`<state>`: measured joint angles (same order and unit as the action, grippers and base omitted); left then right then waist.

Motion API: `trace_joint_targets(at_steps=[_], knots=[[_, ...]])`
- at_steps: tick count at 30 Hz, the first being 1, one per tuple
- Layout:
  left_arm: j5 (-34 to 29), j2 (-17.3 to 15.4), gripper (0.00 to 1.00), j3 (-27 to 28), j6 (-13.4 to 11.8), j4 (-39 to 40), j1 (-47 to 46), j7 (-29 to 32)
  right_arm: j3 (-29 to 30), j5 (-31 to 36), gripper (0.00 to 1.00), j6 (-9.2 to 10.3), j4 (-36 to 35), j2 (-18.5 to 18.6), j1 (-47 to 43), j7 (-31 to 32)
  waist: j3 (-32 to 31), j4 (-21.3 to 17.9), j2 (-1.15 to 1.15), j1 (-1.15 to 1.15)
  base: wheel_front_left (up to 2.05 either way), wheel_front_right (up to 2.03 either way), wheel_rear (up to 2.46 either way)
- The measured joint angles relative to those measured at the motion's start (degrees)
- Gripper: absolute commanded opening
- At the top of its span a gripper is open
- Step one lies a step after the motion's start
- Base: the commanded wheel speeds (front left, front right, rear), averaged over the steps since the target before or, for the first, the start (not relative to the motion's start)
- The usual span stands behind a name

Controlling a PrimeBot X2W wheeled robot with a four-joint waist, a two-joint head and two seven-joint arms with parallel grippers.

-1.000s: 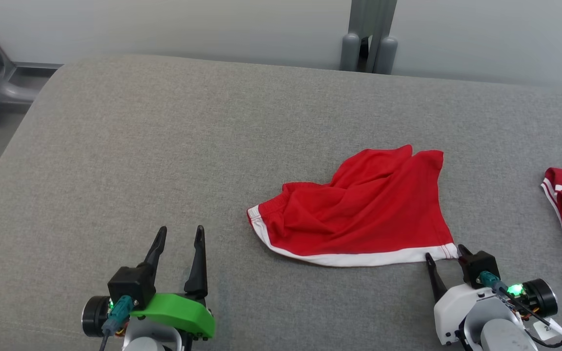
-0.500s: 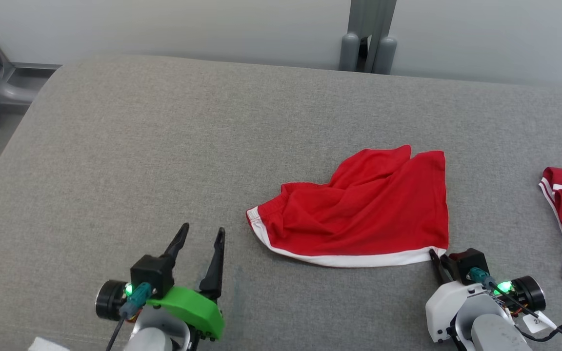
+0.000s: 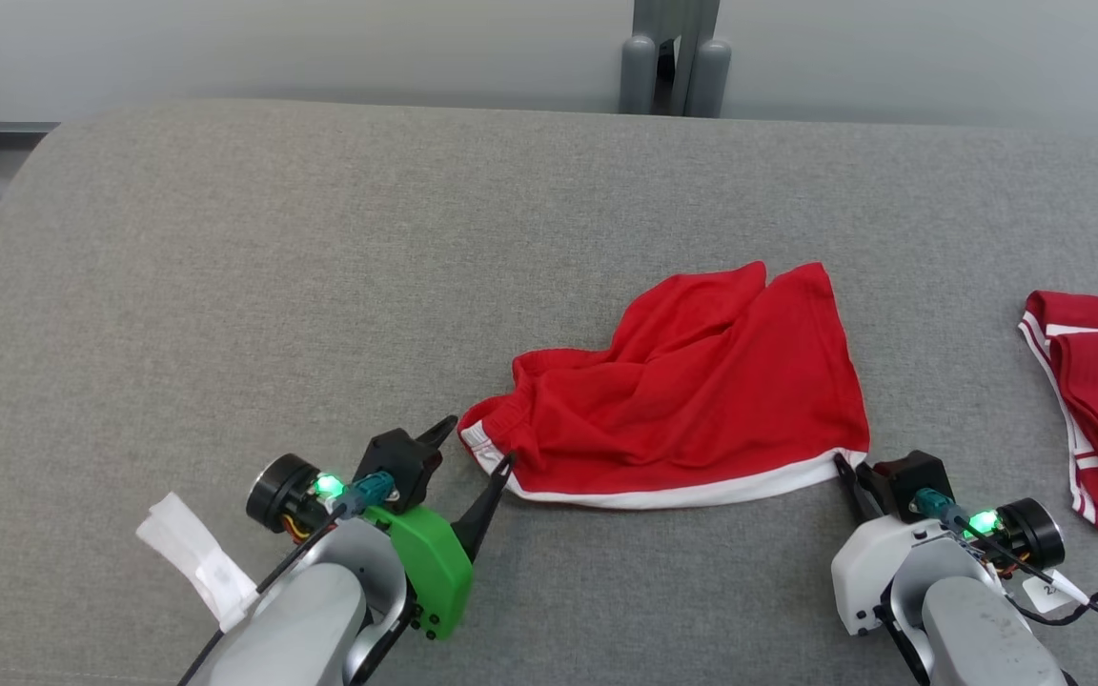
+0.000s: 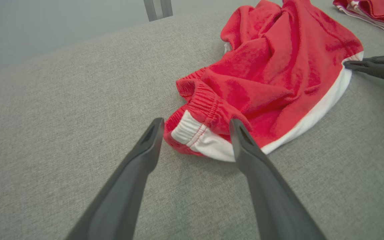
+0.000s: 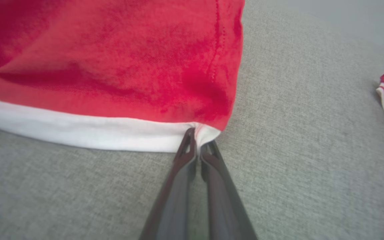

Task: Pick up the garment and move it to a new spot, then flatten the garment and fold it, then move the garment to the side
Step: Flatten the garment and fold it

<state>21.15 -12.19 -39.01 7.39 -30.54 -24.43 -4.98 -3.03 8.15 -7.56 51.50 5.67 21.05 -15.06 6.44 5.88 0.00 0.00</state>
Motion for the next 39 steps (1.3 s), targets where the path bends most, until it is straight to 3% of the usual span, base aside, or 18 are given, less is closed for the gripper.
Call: trace_joint_targets(at_steps=[14, 18, 22, 23, 24, 26, 27, 33, 39], knots=[[15.44, -6.11, 0.99, -18.22, 0.01, -2.81, -7.79, 1.98, -1.74, -1.11, 0.00, 0.00, 0.49, 0.32, 1.86, -0.18, 1.68, -1.70, 0.00, 0.00, 0.00, 0.00, 0.00], [18.75, -7.49, 0.88, -21.87, 0.01, -2.77, -8.57, 2.33, -1.88, -1.52, 0.00, 0.00, 0.29, 0.38, 1.92, -0.19, 1.86, -1.73, 0.00, 0.00, 0.00, 0.00, 0.00], [21.45, -8.68, 0.61, -24.08, 0.01, -3.25, -9.36, 1.75, -1.96, -1.66, 0.00, 0.01, 0.04, 0.41, 1.99, -0.18, 1.98, -1.74, 0.00, 0.00, 0.00, 0.00, 0.00], [21.97, -8.78, 0.47, -24.50, 0.01, -3.44, -9.50, 1.45, -1.97, -1.81, 0.00, 0.01, -0.02, 0.42, 2.01, -0.18, 1.98, -1.72, 0.00, 0.00, 0.00, 0.00, 0.00], [22.39, -8.87, 0.41, -24.88, 0.01, -3.59, -9.68, 1.32, -1.96, -2.04, 0.00, 0.01, -0.11, 0.41, 2.01, -0.18, 1.97, -1.70, 0.00, 0.00, 0.00, 0.00, 0.00], [23.48, -9.03, 0.09, -25.64, 0.01, -3.97, -9.83, 0.82, -1.93, -2.47, 0.00, 0.01, -0.32, 0.41, 2.01, -0.16, 1.96, -1.65, 0.00, 0.00, 0.00, 0.00, 0.00], [24.17, -9.09, 0.00, -25.94, 0.01, -4.25, -9.84, 0.66, -1.93, -2.81, 0.00, 0.01, -0.48, 0.38, 2.01, -0.16, 1.95, -1.63, 0.00, 0.00, 0.00, 0.00, 0.00], [27.81, -9.15, 0.00, -25.17, 0.01, -4.65, -10.03, -3.96, -1.68, -7.03, 0.00, 0.01, -2.19, -0.16, 2.01, -0.09, 1.49, -1.63, 0.00, 0.00, 0.00, 0.00, 0.00], [30.52, -9.89, 0.00, -21.93, 0.01, -2.57, -9.92, -8.03, -3.22, -13.76, 0.00, 0.02, -8.17, -0.18, 2.00, -0.08, -0.25, -1.93, 0.00, 0.00, 0.00, 0.00, 0.00]])
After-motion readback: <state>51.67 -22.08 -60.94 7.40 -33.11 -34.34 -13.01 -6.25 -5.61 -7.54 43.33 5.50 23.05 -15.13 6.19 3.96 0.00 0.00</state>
